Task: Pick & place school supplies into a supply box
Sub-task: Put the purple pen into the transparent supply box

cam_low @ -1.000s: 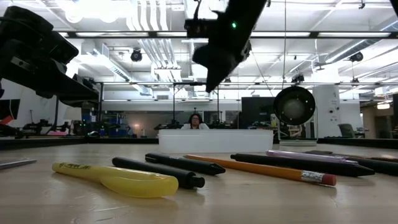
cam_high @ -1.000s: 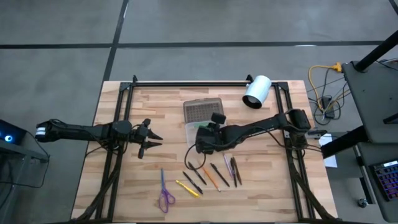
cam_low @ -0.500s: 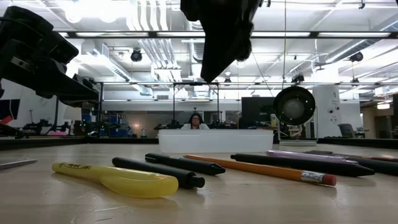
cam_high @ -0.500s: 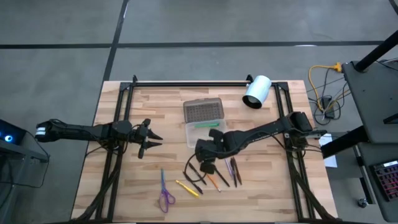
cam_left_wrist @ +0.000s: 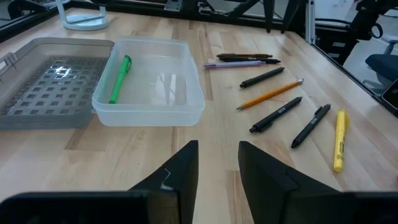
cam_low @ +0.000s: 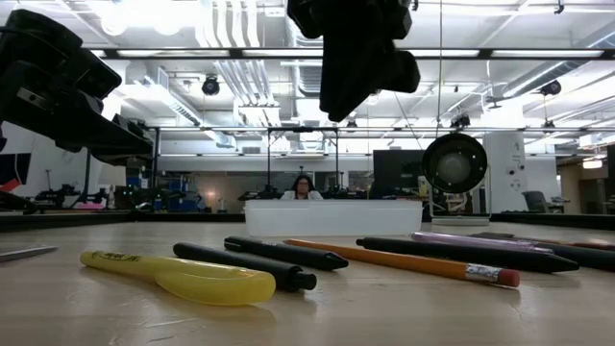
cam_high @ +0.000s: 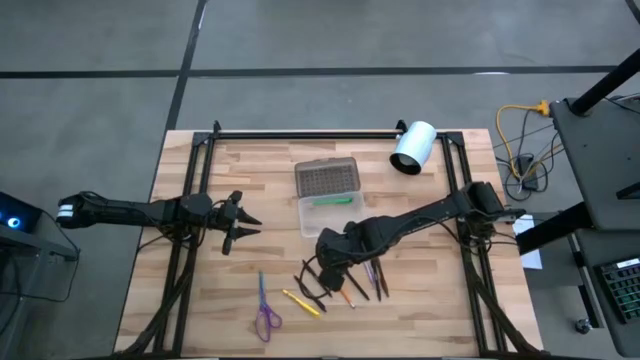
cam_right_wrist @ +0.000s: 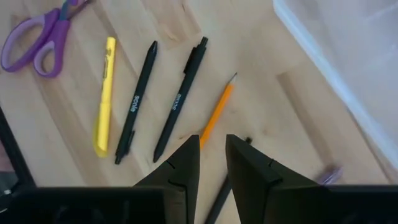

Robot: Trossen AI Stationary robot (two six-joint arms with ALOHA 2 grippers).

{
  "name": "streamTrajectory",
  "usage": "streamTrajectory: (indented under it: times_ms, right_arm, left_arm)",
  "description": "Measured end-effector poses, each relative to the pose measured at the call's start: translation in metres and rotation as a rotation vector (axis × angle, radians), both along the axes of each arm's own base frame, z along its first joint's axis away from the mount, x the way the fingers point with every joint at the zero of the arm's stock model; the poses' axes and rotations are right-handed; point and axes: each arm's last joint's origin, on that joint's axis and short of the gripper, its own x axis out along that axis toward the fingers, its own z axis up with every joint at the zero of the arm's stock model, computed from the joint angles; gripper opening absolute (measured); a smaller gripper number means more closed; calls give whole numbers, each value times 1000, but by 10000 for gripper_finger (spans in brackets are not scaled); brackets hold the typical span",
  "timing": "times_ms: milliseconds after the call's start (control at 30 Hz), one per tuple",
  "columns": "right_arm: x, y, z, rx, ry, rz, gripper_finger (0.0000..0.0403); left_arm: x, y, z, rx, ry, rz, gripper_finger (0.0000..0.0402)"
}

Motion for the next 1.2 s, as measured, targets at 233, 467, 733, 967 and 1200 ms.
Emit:
streamTrajectory:
  times_ms: [233,467,733,967,1200]
  right_arm:
    - [-9,13,-4,11,53,-31,77]
    - [-22,14,-7,-5,169,-154,82]
    - [-31,11,-16,9,242,-337,70]
    - [-32,5,-20,33,261,-481,73]
    - [-35,-7,-33,20,299,-538,82]
  left_arm:
    - [0,0,0,0,0,0,99]
    - [0,0,0,0,0,0,99]
    - [0,0,0,0,0,0,99]
    - [0,0,0,0,0,0,99]
    - [0,0,0,0,0,0,99]
